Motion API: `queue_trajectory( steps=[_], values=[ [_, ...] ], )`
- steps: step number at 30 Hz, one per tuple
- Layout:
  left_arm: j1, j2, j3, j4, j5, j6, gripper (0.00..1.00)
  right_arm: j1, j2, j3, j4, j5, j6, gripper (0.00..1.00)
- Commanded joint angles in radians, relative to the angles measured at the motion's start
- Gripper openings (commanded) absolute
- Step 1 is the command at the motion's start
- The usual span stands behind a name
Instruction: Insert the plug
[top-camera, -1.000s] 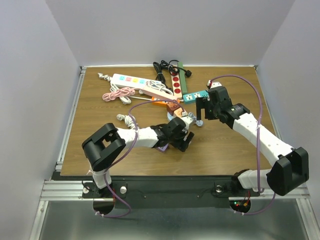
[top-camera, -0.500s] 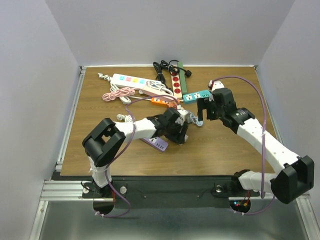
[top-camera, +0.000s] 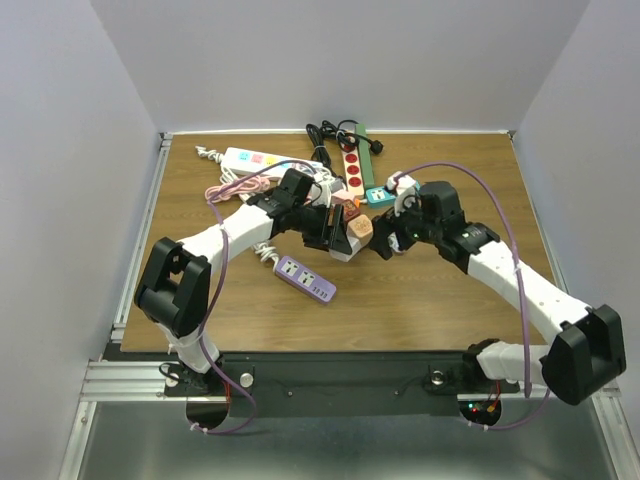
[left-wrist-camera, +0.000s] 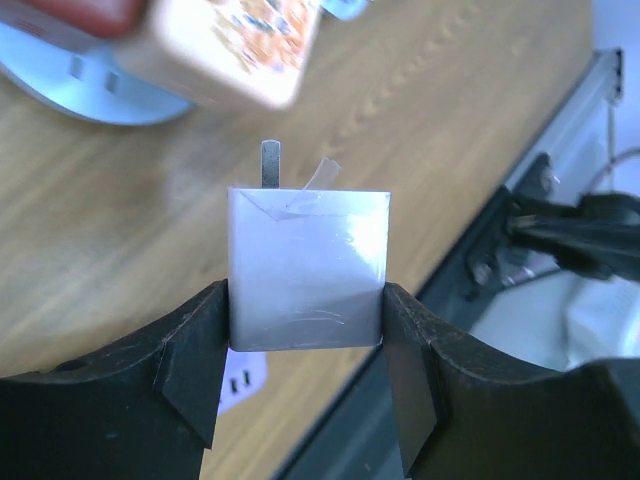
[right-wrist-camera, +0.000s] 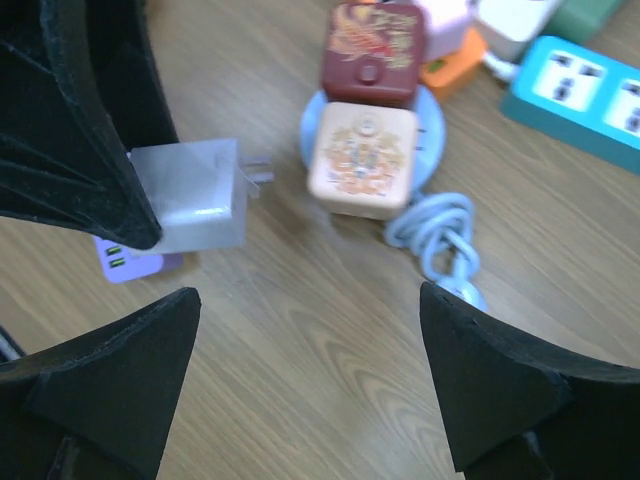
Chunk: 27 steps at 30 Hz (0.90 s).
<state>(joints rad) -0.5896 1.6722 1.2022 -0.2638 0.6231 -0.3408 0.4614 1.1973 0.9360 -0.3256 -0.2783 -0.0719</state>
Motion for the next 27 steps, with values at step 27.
queue_trajectory(
  steps=[27],
  values=[
    [0.039, -0.101, 0.054, -0.077, 0.141, -0.076, 0.0, 0.22, 0.194, 0.009, 0.255, -0.087, 0.058, 0.92]
  ],
)
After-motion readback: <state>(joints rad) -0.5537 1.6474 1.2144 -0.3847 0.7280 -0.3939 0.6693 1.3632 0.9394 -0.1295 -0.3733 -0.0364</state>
